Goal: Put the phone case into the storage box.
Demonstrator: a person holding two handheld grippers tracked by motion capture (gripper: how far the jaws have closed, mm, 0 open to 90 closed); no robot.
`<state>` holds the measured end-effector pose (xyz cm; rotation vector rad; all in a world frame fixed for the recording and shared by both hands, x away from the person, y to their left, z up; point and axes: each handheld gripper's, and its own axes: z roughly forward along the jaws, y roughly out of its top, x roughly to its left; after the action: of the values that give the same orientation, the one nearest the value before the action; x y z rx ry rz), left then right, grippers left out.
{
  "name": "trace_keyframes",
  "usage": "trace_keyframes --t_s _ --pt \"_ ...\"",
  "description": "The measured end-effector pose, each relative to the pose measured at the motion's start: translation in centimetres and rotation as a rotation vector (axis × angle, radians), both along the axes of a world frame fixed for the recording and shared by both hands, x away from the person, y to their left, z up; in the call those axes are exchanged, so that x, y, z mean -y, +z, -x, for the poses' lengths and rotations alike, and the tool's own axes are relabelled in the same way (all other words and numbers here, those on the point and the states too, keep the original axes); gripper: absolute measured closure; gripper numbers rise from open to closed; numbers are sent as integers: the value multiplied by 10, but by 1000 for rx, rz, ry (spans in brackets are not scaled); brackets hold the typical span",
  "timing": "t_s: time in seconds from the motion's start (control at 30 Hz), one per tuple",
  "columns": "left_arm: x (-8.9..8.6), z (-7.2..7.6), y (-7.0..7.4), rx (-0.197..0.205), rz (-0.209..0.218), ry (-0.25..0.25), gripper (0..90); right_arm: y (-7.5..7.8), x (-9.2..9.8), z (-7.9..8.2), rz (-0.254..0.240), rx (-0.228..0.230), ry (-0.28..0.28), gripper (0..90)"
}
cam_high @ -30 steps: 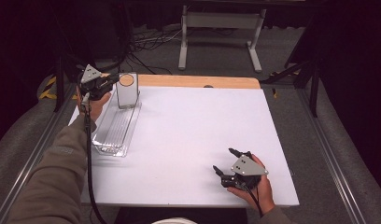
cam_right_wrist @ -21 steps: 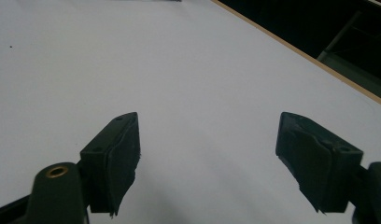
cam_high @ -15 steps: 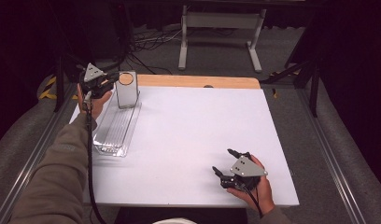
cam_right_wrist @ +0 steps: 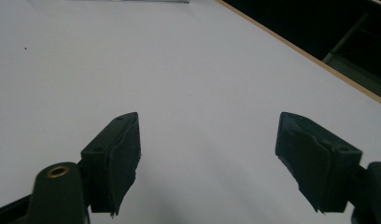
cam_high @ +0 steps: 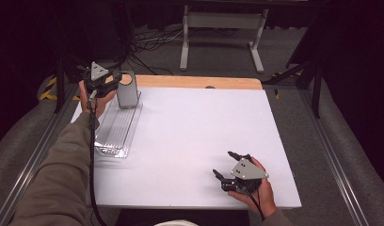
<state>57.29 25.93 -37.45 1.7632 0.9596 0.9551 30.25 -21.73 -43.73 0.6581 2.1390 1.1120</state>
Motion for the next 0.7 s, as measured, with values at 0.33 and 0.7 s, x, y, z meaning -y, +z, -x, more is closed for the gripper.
trace_keyframes --t_s 0.33,0.7 --pt "2 -1 6 17 -29 16 492 0 -2 1 3 1 5 232" --pt "2 6 9 3 8 1 442 3 -1 2 -6 7 4 232"
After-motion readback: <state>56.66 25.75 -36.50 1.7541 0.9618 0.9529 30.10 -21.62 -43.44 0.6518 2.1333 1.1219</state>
